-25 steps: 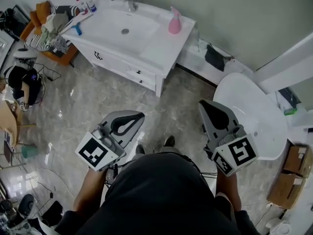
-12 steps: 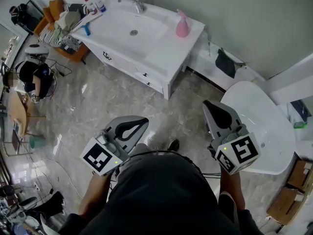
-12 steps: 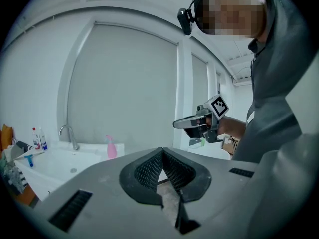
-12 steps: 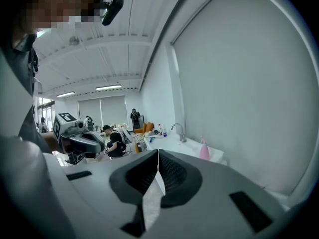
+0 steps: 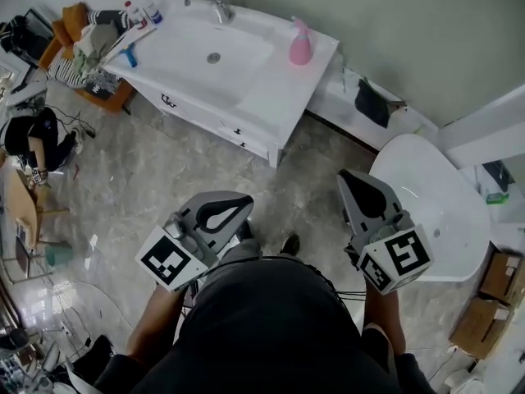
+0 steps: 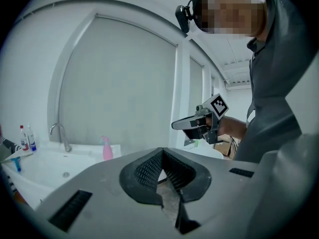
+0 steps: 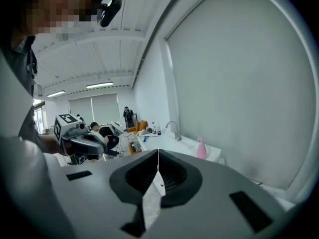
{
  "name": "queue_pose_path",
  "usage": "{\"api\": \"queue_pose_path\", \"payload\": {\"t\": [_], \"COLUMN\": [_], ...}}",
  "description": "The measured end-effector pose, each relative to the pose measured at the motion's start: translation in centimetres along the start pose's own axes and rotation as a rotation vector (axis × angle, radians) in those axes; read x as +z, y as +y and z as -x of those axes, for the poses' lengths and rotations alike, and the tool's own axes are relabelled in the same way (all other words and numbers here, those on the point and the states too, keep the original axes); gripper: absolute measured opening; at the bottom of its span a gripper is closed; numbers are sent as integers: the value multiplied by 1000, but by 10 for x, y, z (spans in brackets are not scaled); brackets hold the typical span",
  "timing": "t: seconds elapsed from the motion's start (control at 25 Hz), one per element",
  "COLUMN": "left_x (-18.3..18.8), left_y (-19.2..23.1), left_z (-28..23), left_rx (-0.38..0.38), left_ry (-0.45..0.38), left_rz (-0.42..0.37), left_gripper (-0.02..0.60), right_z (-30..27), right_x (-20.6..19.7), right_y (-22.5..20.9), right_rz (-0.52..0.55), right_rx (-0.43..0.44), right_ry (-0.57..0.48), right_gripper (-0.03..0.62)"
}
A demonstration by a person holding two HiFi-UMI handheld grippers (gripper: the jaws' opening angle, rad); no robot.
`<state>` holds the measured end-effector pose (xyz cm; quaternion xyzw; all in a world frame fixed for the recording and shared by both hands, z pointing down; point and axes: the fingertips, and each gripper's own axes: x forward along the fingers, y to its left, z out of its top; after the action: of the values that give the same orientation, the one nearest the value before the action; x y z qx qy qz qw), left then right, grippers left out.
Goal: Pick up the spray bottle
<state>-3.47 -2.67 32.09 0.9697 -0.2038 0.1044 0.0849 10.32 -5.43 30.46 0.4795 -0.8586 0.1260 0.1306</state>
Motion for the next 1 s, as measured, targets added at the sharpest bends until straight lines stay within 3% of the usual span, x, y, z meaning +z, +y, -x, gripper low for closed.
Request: {"api": "queue_pose_path", "payload": {"t": [0.28, 0.72, 1.0], "left_x": [16, 19, 19], "left_y": [58, 127, 144], "left_z": [8, 19, -21], "left_rx": [-69, -117, -118], "left_ry": [-37, -84, -51], "left_rz": [-49, -26, -22], "left_gripper": [3, 3, 3], "right_z": [-45, -94, -112], "right_x": [25, 49, 49], "right_y": [8, 14, -32], "right_rz": [12, 30, 15], "right_rx": [-70, -146, -132], "right_ry": [-3, 16, 37], "right_gripper": [11, 11, 11]}}
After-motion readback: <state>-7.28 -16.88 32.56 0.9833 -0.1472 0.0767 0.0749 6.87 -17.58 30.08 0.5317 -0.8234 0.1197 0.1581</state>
